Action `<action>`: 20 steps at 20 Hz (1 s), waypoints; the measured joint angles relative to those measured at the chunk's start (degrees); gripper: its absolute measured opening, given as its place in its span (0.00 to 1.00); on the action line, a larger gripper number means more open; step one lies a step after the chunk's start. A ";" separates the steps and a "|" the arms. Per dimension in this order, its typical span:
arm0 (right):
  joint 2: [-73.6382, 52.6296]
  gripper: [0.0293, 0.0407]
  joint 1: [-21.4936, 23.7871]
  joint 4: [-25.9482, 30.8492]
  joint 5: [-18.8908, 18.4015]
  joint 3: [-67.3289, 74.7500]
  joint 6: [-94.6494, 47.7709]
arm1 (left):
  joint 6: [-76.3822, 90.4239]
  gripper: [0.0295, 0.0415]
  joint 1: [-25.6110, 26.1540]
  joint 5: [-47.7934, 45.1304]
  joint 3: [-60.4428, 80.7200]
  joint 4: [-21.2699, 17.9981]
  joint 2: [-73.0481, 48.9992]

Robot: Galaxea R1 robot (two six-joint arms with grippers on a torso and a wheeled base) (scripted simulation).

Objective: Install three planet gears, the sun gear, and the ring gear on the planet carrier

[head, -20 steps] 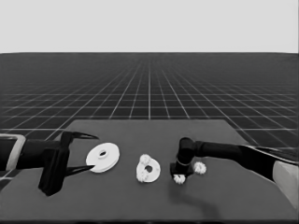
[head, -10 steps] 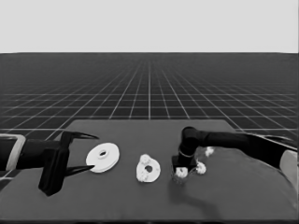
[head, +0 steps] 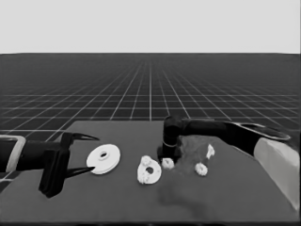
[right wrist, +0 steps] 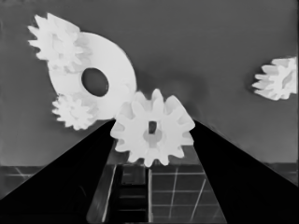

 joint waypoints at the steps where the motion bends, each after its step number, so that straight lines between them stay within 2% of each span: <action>1: 3.13 0.17 0.14 0.16 0.10 -3.41 -0.56 | 0.00 0.75 0.00 0.00 0.00 0.00 0.00; 8: 7.24 0.17 0.24 0.37 0.32 -8.93 -1.94 | 0.00 0.75 0.00 0.00 0.00 0.00 0.00; 10: 8.10 0.17 -5.72 -5.39 1.96 -12.15 -3.96 | 0.00 0.75 0.00 0.00 0.00 0.00 0.00; 11: 8.38 0.17 -7.08 -6.57 2.47 -13.21 -4.58 | 0.00 0.75 0.00 0.00 0.00 0.00 0.00; 18: 8.84 0.17 -8.71 -8.14 3.28 -14.83 -5.51 | 0.00 0.75 0.00 0.00 0.00 0.00 0.00; 20: 8.85 0.69 -8.73 -8.17 3.30 -14.85 -5.52 | 0.00 0.75 0.00 0.00 0.00 0.00 0.00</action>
